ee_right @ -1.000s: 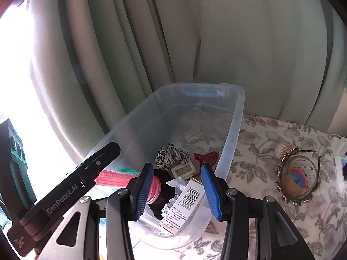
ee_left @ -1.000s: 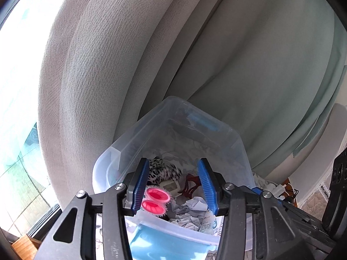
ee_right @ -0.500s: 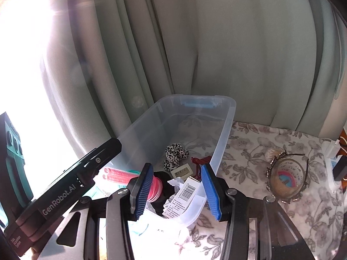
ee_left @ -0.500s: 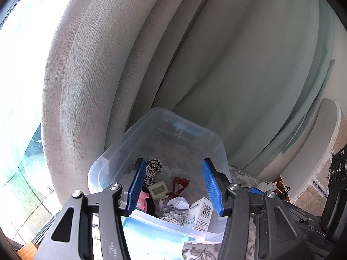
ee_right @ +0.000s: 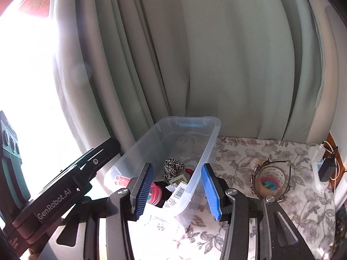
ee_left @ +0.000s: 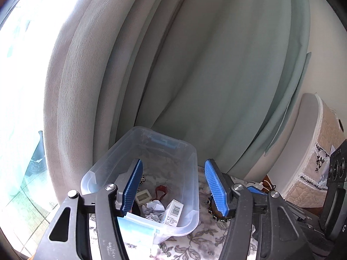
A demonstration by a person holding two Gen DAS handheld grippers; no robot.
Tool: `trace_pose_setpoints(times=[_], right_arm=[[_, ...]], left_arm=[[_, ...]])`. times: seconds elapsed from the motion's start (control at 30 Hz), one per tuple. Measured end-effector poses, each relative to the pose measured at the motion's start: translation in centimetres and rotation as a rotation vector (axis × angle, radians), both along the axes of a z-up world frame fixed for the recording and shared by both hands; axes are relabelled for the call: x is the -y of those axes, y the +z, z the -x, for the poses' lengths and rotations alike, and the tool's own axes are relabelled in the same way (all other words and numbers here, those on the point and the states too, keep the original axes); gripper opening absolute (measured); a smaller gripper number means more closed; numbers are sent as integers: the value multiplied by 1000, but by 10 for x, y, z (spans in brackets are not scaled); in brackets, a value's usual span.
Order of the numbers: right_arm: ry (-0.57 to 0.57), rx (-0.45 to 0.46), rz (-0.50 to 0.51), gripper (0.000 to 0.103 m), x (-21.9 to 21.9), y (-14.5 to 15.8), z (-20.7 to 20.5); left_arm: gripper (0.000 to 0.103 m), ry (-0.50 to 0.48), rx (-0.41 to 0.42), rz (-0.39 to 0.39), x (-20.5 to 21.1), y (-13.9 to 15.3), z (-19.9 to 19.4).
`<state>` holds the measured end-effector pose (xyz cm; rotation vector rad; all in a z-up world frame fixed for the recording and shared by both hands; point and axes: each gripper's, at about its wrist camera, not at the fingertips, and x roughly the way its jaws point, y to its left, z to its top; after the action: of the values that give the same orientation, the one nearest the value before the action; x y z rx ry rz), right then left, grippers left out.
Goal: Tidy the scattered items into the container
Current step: 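Move both open tools back toward the tape roll with the headband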
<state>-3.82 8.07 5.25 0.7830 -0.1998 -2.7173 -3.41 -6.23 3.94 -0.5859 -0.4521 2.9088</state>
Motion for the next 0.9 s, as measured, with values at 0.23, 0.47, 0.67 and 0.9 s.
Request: trace_pose_setpoints(times=[0.23, 0.47, 0.67, 0.9], right_arm=[[-42, -38, 43, 52, -30, 13, -23], [-98, -57, 86, 52, -66, 18, -36], [-168, -59, 135, 52, -106, 15, -43], [-269, -11, 202, 54, -161, -1, -43]], left_arm=[[67, -26, -37, 32, -30, 13, -11], [71, -68, -53, 60, -62, 24, -14], [73, -122, -48, 93, -100, 28, -10], [73, -192, -2, 162, -147, 16, 11]])
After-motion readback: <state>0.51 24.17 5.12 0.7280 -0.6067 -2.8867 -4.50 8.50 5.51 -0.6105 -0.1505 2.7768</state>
